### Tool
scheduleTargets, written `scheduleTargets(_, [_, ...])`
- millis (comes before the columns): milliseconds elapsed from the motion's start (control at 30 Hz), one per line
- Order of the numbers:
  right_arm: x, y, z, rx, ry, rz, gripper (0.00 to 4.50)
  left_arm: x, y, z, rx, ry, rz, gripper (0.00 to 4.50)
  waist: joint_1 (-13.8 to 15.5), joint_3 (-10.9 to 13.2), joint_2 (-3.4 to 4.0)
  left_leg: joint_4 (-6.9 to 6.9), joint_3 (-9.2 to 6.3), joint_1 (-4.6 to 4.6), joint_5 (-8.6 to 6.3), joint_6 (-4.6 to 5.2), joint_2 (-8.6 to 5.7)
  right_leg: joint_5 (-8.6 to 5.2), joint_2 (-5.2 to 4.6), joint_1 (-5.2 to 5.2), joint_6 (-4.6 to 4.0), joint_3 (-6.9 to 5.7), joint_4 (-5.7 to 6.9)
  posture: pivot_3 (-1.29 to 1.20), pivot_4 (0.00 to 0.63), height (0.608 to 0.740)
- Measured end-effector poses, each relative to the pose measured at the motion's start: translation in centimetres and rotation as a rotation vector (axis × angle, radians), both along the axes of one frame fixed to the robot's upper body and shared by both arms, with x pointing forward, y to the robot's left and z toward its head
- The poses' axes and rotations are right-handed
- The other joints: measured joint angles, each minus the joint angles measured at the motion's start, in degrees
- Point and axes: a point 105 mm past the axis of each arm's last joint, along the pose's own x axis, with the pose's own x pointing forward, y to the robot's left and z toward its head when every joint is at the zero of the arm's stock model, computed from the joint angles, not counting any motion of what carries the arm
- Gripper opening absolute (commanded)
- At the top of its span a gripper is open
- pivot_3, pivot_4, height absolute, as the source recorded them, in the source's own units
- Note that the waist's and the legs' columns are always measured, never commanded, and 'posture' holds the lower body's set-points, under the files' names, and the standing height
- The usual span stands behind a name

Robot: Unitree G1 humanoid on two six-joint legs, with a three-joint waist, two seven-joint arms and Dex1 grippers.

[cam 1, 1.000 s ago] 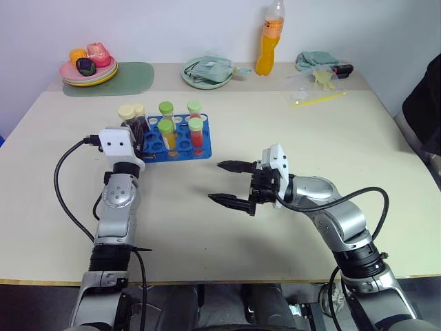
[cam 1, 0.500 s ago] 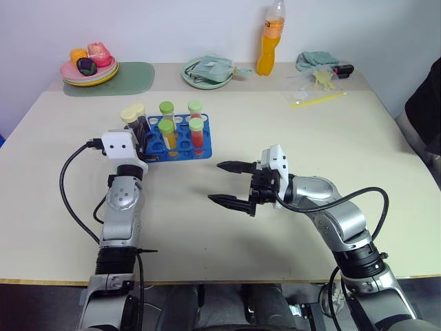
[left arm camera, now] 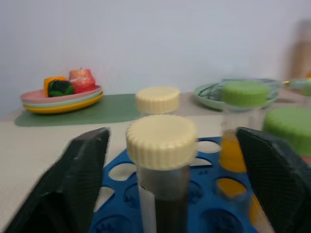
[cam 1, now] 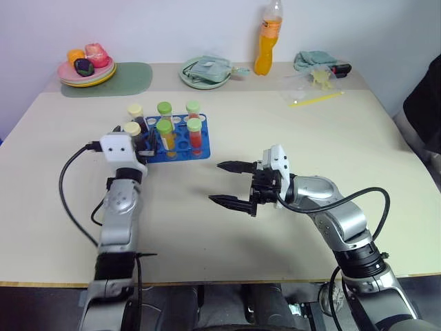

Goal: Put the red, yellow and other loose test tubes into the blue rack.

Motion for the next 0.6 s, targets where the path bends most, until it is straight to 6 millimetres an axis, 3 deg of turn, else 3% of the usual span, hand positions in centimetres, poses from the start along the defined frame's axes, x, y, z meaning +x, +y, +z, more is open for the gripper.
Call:
scheduleTargets(167, [2.5, -6.3, 0.9, -0.028, -0.018, -0.19, 4.5, -5.2, 3.9, -0.3, 0.077, 0.085, 0.004, 4.08, -0.3, 0.0, 0.01, -0.03, 0.0, 0.02, -0.01, 0.0, 0.08, -0.02, -0.02, 0.01, -0.03, 0.01, -0.03, 0.0, 0.15, 0.729])
scheduleTargets(300, [4.3, -12.7, 0.8, -0.057, -0.004, -0.383, 4.5, -10.7, 6.9, -3.4, 0.232, 0.309, -0.033, 4.08, -0.6, 0.0, 0.11, -0.07, 0.1, 0.04, -0.06, 0.08, 0.08, -0.13, -0.11, 0.08, -0.24, 0.05, -0.15, 0.0, 0.15, 0.729])
scheduleTargets(367, [4.8, -15.5, 0.4, -0.073, 0.006, -0.463, 4.5, -12.5, 8.1, -4.5, 0.236, 0.379, -0.022, 4.08, -0.4, 0.0, 0.1, -0.05, 0.08, 0.05, -0.06, 0.08, 0.1, -0.15, -0.11, 0.15, -0.28, 0.03, -0.19, 0.0, 0.15, 0.729])
scheduleTargets(600, [5.0, -17.5, -1.4, -0.104, 0.039, -0.489, 4.5, -13.7, 9.1, -4.2, 0.199, 0.371, 0.014, 4.08, -0.7, 0.0, 0.11, -0.01, 0.09, 0.13, -0.06, 0.09, 0.15, -0.14, -0.08, 0.26, -0.26, 0.03, -0.19, 0.0, 0.15, 0.729])
